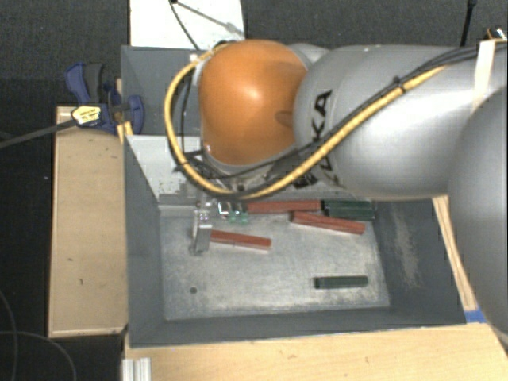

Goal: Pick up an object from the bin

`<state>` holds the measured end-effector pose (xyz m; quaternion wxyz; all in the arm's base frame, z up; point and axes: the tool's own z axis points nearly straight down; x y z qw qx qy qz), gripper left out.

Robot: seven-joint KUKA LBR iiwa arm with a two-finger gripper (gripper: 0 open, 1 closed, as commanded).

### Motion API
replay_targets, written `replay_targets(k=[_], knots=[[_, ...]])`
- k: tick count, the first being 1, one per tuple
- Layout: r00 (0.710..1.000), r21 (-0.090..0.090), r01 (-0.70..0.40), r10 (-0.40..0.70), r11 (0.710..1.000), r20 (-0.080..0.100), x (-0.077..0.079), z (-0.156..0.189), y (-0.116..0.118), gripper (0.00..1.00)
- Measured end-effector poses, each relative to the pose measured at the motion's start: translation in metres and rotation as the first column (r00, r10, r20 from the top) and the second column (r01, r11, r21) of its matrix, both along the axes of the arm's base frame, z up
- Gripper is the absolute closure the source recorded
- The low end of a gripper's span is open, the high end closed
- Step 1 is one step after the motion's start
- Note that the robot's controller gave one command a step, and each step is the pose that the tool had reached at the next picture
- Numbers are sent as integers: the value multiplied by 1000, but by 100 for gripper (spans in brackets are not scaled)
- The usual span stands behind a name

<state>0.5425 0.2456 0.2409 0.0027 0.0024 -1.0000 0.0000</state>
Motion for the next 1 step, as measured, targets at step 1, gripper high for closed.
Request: replay_targets(k=[1], knots=[[989, -2, -146, 146, 989, 0, 17, -175, -104, 0]])
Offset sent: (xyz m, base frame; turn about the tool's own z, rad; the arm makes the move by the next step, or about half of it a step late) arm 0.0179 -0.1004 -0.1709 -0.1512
